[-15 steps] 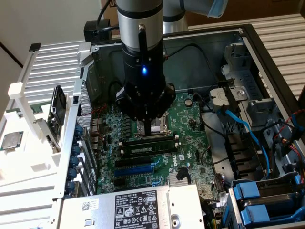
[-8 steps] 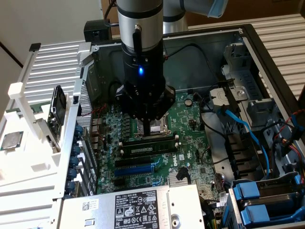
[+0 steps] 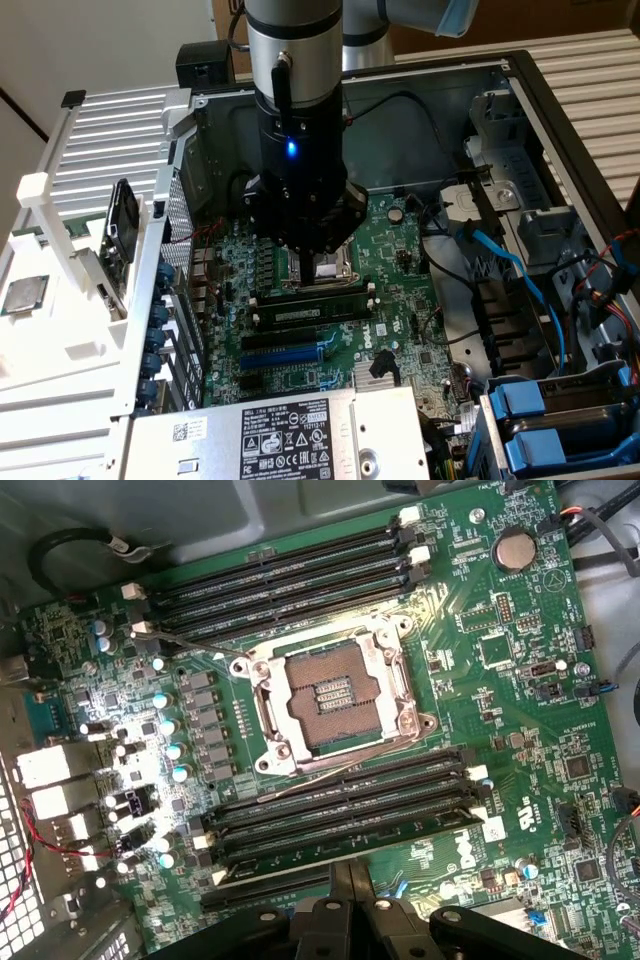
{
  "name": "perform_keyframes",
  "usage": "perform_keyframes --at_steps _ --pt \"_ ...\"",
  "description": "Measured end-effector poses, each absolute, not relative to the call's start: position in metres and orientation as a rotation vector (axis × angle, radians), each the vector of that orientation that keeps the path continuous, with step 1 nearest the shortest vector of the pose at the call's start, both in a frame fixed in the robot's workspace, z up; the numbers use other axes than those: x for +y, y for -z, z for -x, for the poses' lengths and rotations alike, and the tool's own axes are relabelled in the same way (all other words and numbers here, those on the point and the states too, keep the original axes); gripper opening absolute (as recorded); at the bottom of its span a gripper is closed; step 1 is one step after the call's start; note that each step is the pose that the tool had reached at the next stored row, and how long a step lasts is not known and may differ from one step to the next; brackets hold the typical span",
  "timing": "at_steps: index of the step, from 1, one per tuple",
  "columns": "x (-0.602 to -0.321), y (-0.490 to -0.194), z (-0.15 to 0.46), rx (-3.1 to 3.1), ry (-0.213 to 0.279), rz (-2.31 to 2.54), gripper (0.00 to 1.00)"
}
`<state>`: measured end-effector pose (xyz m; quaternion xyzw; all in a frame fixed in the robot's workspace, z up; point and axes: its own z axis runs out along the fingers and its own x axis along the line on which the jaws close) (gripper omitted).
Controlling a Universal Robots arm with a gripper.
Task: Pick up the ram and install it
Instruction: 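Press down the ram until it locks into place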
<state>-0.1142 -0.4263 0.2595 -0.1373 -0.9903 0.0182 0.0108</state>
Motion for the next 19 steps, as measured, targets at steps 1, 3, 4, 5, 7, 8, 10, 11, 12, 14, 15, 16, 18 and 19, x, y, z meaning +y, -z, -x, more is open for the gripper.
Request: perform_keyframes --at_steps 1,3,4,5,7,8,10,11,12,14,15,16,18,19 --pt "-0.4263 -0.2595 0.1142 -3.09 -0.057 0.428 0.11" --pt "-0.4264 -0.2596 0.1142 -3.09 -0.057 0.428 0.11" --pt "-0.4264 -0.2596 0.1142 -3.09 -0.057 0.428 0.11" --pt "-0.4264 -0.2596 0.1142 -3.09 -0.057 0.428 0.11" --pt "-0.4264 -0.2595 0.1141 -3.09 -0.057 0.429 0.11" --pt "-0.4267 -0.2596 0.1132 -3.092 -0.056 0.428 0.11" --pt "-0.4287 -0.2596 0.1116 -3.092 -0.054 0.429 0.11" --pt "-0.4293 -0.2596 0.1112 -3.092 -0.053 0.429 0.11" --pt "-0.4298 -0.2595 0.1109 -3.091 -0.052 0.429 0.11" --pt "-0.4301 -0.2596 0.1108 -3.091 -0.052 0.429 0.11" --pt "-0.4301 -0.2595 0.1108 -3.091 -0.052 0.429 0.11" --pt "-0.4301 -0.2595 0.1108 -3.091 -0.051 0.429 0.11" --pt "-0.4301 -0.2596 0.1108 -3.091 -0.052 0.429 0.11" --pt "-0.4301 -0.2595 0.1108 -3.091 -0.052 0.429 0.11"
